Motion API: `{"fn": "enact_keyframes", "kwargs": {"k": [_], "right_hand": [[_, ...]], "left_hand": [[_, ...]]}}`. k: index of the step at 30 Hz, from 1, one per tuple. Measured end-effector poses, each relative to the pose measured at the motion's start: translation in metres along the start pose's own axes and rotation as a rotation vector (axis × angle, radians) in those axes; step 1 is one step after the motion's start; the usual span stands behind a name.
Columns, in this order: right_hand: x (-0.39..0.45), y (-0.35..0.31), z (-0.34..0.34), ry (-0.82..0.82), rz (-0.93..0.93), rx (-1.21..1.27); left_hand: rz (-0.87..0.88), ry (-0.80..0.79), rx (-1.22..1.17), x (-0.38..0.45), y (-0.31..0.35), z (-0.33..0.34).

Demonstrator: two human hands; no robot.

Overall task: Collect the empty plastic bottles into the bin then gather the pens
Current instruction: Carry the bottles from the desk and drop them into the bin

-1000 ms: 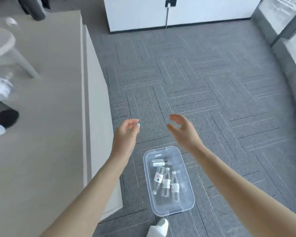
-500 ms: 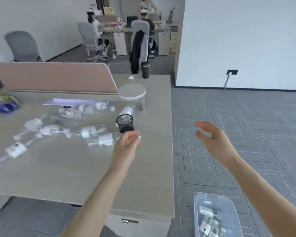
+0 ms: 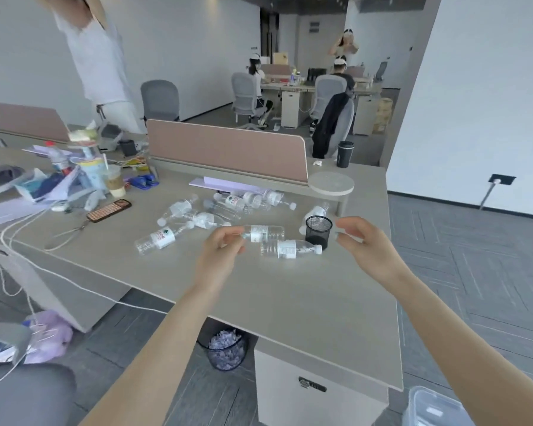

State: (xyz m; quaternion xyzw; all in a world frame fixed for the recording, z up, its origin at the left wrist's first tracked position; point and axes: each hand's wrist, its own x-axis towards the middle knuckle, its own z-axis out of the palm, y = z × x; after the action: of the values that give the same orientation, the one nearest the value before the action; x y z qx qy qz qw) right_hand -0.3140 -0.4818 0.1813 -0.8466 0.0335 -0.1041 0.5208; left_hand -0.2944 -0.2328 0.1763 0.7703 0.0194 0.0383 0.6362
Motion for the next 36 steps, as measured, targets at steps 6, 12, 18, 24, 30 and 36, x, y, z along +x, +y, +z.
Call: {"fn": "enact_keyframes", "kwargs": {"k": [6, 12, 18, 24, 30, 36], "right_hand": [[0.016, -0.010, 0.028, -0.074, -0.007, -0.002], [0.068, -0.010, 0.055, -0.144, -0.009, -0.005], [0.135, -0.016, 0.092, -0.182, -0.029, 0.028], [0.183, -0.009, 0.128, -0.266, -0.026, 0.019], [0.216, 0.008, 0.169, -0.312, 0.033, -0.028], [0.263, 0.010, 0.225, -0.271, 0.123, -0.057]], "left_hand": [[-0.062, 0.049, -0.038, 0.007, -0.022, -0.024], [-0.128, 0.082, -0.036, 0.041, -0.039, -0.037], [-0.152, 0.149, -0.029, 0.100, -0.046, -0.063], [-0.208, 0.199, -0.032, 0.151, -0.068, -0.075], [-0.277, 0.153, -0.007, 0.203, -0.099, -0.086], [-0.287, 0.034, 0.065, 0.285, -0.128, -0.115]]}}
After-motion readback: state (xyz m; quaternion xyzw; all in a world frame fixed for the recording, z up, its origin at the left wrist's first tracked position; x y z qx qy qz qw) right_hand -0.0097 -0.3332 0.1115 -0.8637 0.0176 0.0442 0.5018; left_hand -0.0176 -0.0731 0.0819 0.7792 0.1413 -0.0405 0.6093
